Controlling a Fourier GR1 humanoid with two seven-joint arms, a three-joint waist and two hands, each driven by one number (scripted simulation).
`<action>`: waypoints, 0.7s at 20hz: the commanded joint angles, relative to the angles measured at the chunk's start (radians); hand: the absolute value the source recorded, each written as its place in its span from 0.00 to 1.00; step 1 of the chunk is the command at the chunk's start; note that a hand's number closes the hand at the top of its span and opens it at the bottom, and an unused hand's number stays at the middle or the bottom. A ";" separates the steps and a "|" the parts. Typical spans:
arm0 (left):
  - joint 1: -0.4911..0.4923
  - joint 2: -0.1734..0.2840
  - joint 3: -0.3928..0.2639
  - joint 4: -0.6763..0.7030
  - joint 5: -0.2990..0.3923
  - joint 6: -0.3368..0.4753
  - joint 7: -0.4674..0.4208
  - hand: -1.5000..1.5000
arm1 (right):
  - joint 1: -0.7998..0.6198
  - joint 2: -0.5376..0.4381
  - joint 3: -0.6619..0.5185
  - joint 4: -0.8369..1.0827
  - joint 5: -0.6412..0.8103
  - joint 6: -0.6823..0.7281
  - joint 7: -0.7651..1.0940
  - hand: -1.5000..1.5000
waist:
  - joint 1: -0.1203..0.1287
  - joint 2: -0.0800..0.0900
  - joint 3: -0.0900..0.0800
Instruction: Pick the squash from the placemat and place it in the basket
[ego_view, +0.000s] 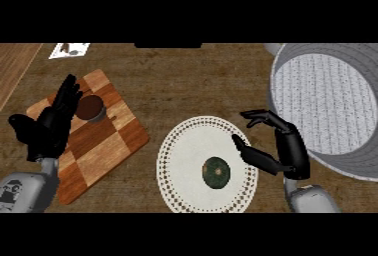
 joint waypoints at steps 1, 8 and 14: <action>0.024 0.001 0.006 0.007 -0.018 0.034 0.038 0.50 | 0.006 0.111 0.039 0.017 0.224 -0.303 0.063 0.00 | -0.001 -0.004 -0.005; 0.045 0.034 0.057 0.014 0.014 0.000 0.035 0.50 | 0.045 0.034 0.088 -0.133 0.588 -0.372 0.550 0.00 | -0.025 -0.012 -0.008; 0.038 0.023 0.046 0.001 -0.002 0.028 0.062 0.50 | 0.057 -0.166 0.172 -0.169 0.604 0.094 0.811 0.00 | -0.031 -0.018 -0.013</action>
